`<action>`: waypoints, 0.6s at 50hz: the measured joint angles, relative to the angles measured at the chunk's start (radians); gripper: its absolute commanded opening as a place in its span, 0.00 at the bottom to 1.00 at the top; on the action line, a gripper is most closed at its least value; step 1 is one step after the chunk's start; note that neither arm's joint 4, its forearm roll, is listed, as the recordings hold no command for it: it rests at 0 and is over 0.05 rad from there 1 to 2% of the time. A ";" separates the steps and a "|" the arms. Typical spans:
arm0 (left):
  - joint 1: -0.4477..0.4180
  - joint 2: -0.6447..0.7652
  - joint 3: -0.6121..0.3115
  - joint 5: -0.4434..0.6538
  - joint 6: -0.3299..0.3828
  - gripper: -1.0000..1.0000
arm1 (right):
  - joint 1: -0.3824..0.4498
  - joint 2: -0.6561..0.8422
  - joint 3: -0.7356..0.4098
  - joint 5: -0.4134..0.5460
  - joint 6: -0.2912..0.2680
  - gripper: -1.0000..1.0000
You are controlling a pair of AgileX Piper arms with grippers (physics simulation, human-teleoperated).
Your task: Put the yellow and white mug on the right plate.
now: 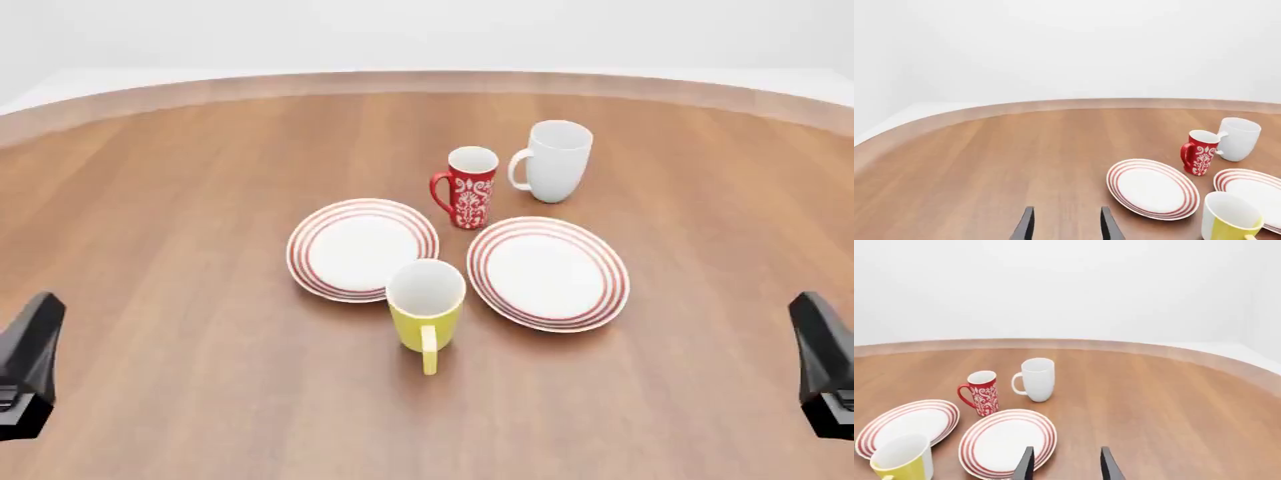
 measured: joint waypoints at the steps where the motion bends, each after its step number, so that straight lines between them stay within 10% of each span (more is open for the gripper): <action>1: 0.000 0.000 0.000 0.000 0.000 1.00 | 0.001 0.000 0.000 0.000 0.001 1.00; 30: 0.000 0.000 0.000 0.000 0.000 1.00 | 0.035 0.020 -0.088 0.067 -0.005 1.00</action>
